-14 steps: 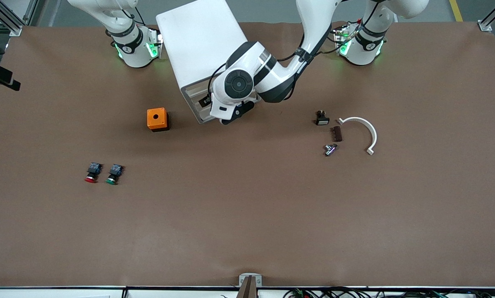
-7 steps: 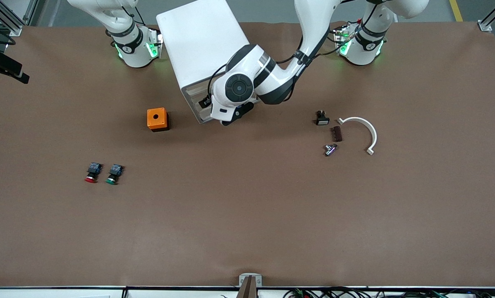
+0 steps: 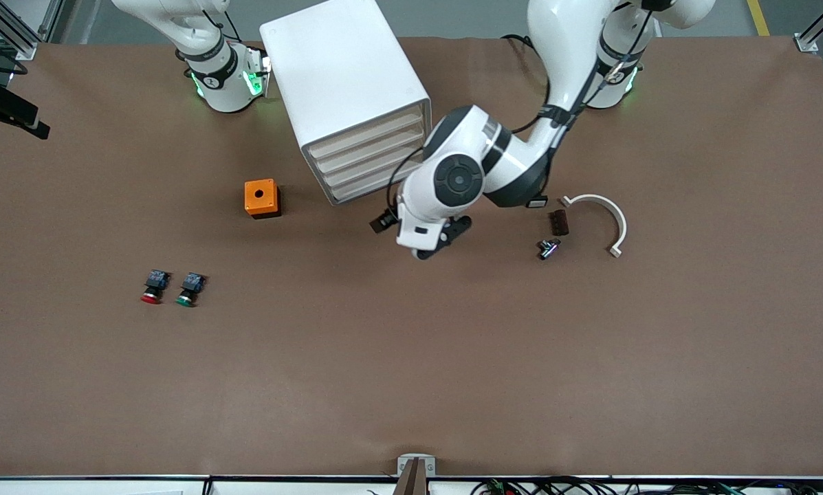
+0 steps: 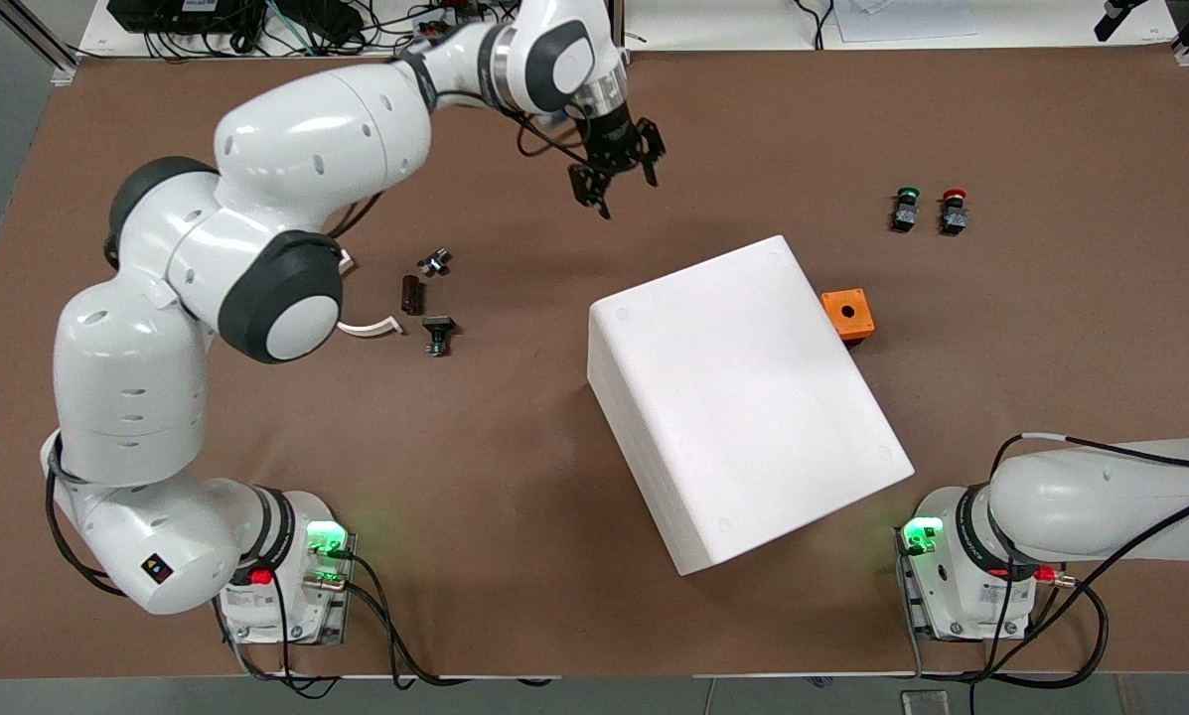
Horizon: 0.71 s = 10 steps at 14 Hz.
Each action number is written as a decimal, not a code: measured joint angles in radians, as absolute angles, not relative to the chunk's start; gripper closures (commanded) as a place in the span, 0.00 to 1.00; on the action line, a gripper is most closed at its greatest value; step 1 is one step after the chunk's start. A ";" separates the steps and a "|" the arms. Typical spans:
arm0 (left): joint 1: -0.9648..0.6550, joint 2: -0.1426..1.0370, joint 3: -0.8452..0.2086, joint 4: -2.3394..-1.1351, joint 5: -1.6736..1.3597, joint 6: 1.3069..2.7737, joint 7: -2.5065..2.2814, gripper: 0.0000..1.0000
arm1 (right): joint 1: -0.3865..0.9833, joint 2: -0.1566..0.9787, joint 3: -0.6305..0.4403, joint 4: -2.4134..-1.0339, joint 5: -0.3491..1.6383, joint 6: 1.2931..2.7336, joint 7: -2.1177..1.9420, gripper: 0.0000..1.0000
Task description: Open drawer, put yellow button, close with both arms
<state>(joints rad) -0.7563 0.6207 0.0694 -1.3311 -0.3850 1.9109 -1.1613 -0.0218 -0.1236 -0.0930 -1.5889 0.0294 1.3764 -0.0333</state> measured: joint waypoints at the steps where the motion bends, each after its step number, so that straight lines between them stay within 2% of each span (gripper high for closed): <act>1: -0.735 0.590 0.070 -1.328 -0.338 1.887 -1.143 0.00 | -0.022 -0.125 -0.092 -1.589 0.029 1.378 -0.033 0.00; 4: -0.637 0.474 0.073 -1.320 -0.299 1.765 -1.005 0.00 | -0.022 -0.126 -0.092 -1.590 0.029 1.379 -0.034 0.00; 10: -0.372 0.298 0.065 -1.325 -0.290 1.419 -0.619 0.00 | -0.022 -0.142 -0.095 -1.618 0.029 1.395 -0.034 0.00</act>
